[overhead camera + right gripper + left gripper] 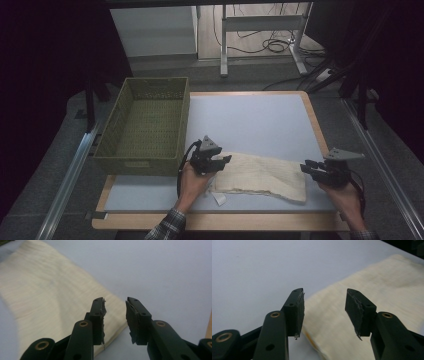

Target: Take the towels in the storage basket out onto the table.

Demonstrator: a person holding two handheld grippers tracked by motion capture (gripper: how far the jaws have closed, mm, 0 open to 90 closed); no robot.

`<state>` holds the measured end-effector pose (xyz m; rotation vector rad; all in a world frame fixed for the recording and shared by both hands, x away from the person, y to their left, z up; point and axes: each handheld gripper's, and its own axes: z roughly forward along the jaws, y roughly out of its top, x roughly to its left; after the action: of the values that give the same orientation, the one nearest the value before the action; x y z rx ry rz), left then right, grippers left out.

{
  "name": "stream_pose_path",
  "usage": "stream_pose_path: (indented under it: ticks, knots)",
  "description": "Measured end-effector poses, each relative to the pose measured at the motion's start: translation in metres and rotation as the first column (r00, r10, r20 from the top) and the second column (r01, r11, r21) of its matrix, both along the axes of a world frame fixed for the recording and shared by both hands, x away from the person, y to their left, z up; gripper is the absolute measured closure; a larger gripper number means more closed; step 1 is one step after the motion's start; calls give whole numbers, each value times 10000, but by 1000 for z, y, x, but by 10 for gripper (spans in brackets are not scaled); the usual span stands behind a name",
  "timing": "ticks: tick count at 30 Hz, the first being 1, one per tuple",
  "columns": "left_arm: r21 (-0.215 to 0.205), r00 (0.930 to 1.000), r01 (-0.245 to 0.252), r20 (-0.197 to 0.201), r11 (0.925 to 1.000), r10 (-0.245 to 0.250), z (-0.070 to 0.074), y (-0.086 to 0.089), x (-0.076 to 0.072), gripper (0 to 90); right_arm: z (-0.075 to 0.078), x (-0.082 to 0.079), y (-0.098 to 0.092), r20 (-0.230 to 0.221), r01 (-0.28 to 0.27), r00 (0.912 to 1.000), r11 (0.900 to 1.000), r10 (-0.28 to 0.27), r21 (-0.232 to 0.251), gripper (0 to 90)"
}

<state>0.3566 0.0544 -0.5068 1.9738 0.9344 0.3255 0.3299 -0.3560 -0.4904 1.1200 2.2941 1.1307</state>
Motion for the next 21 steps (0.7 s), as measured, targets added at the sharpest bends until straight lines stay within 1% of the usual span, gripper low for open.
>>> stream_pose_path:
  ticks: [1, 2, 3, 4, 5, 6, 7, 8, 10, 11, 12, 13, 15, 16, 17, 18, 19, 20, 21]
  knots:
    - [114, 9996, -288, 25, 9995, 287, -1, 1, 7, 508, -1, 6, 1, -34, 78, 10000, 9999, -78, -100, 674]
    - [136, 9991, -417, -24, 9990, 417, -2, 2, 11, 516, -7, 16, 3, -108, 185, 9998, 9994, -188, -299, 668]
    - [153, 9985, -526, -135, 9985, 528, -3, 2, 15, 516, -7, 16, 3, -108, 185, 9998, 9994, -188, -299, 668]
    - [214, 9970, -707, -286, 9973, 713, -6, 3, 21, 516, -9, 19, 3, -176, 216, 9996, 9992, -221, -323, 661]
    - [266, 9960, -772, -422, 9967, 783, -10, 3, 25, 515, -13, 23, 3, -276, 219, 9994, 9992, -228, -347, 649]
    - [513, 9951, -794, -546, 9955, 822, -15, 3, 29, 514, -16, 24, 3, -328, 186, 9993, 9989, -200, -426, 635]
    - [750, 9947, -816, -570, 9938, 860, -17, 2, 30, 505, -20, 25, 3, -368, 183, 9991, 9982, -204, -580, 630]
    - [943, 9943, -831, -582, 9921, 889, -21, 1, 32, 503, -21, 25, 3, -406, 161, 9990, 9979, -187, -633, 632]
    - [1133, 9936, -765, -736, 9906, 852, -28, -1, 34, 502, -25, 25, 3, -407, 90, 9991, 9970, -121, -764, 636]
    - [1213, 9933, -759, -777, 9897, 857, -31, -2, 34, 502, -27, 25, 3, -426, 36, 9991, 9961, -74, -877, 655]
    - [1234, 9941, -748, -685, 9895, 837, -33, -3, 33, 503, -28, 24, 4, -451, -21, 9990, 9961, -19, -881, 694]
    - [1225, 9953, -681, -607, 9901, 759, -33, -3, 31, 510, -29, 23, 4, -485, -89, 9988, 9971, 52, -755, 744]
    - [1167, 9964, -452, -661, 9921, 532, -33, -4, 29, 590, -28, 23, 6, -674, -283, 9974, 9975, 239, -641, 845]
    - [1136, 9969, -303, -692, 9931, 383, -33, -4, 27, 627, -27, 23, 7, -693, -303, 9973, 9971, 255, -694, 857]
    - [1050, 9968, -125, -778, 9944, 207, -32, -4, 26, 684, -26, 23, 9, -699, -320, 9972, 9958, 260, -853, 863]
    - [1002, 9965, -1, -832, 9950, 85, -32, -4, 25, 762, -25, 24, 10, -679, -331, 9973, 9941, 262, -1029, 867]
    - [1054, 9967, 62, -810, 9944, 23, -31, -4, 23, 813, -23, 25, 11, -589, -276, 9980, 9926, 207, -1181, 869]
    - [1082, 9968, 132, -798, 9940, -45, -30, -3, 22, 847, -20, 27, 12, -501, -239, 9986, 9927, 181, -1183, 869]
    - [1003, 9971, 137, -760, 9949, -61, -28, -3, 20, 860, -18, 29, 12, -457, -201, 9988, 9933, 149, -1142, 869]
